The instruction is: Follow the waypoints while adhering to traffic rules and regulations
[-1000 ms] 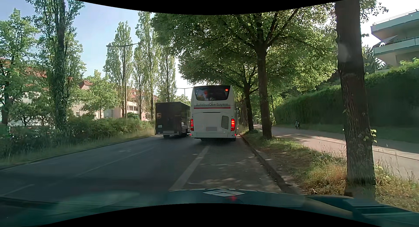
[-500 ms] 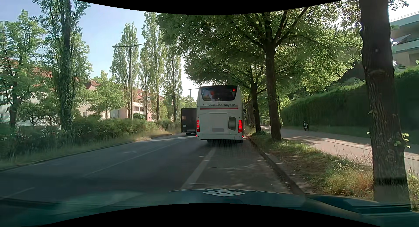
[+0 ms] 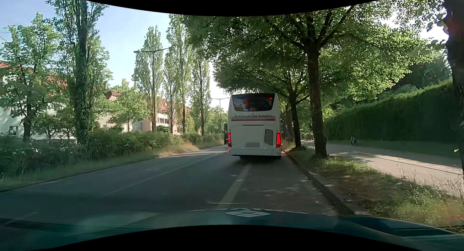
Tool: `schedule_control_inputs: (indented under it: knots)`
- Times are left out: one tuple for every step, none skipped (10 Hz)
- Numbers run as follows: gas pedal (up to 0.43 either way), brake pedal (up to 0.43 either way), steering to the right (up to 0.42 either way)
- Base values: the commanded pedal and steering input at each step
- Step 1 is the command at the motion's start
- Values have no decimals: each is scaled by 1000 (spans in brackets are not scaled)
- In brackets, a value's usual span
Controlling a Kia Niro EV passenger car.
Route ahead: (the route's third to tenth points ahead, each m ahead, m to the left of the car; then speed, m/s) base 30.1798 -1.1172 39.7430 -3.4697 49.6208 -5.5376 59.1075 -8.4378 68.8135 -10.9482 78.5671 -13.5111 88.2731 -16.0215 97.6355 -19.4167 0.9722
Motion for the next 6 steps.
schedule_control_inputs:
  knots:
    - [28, 0, -470]
    - [28, 0, -471]
    - [28, 0, -472]
    - [47, 0, -472]
    - [177, 0, -477]
    - [220, 0, -487]
